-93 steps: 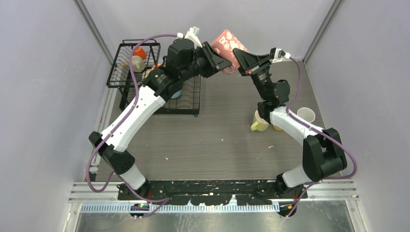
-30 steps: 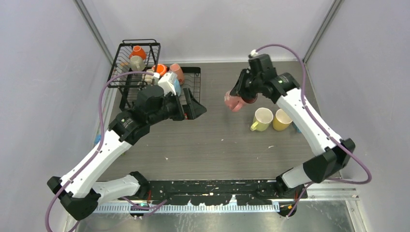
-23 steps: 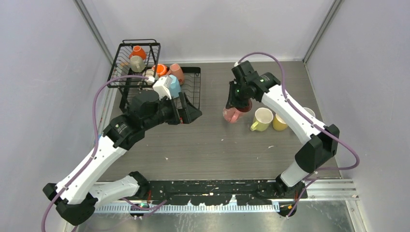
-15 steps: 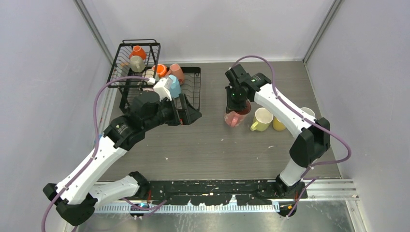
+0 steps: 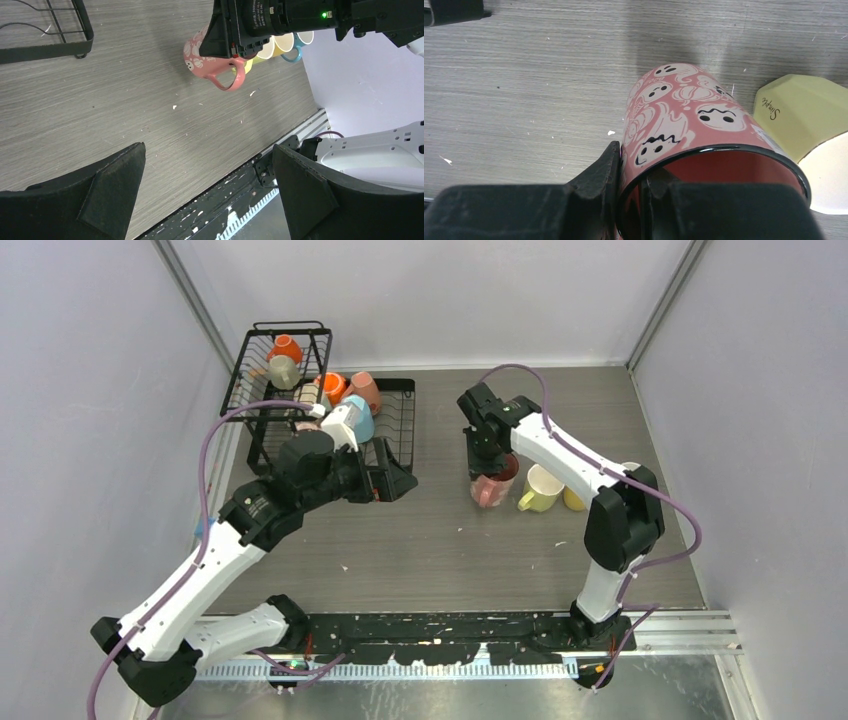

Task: Unload the cups from the dish rack
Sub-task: Place the cup at the center of the board.

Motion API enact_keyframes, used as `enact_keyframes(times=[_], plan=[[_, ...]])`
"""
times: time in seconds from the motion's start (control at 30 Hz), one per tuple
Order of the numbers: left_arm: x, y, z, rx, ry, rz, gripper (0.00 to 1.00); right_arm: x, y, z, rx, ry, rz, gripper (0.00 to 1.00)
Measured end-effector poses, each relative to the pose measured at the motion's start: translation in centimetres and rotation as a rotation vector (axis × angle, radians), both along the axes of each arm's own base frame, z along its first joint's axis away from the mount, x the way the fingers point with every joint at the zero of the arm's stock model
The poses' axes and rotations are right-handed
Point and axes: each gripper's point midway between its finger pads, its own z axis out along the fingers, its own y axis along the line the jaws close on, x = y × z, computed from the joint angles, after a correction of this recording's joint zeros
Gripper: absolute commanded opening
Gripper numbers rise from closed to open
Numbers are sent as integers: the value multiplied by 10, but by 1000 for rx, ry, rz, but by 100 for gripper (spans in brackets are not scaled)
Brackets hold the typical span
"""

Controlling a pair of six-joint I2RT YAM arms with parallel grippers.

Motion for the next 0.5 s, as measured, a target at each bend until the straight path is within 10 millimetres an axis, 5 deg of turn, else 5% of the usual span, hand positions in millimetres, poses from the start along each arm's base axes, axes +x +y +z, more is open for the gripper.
enact_keyframes(times=[0.5], plan=[[1,-3,-10,17,23,-11,100,3,-2,-43,-65,25,-7,4]])
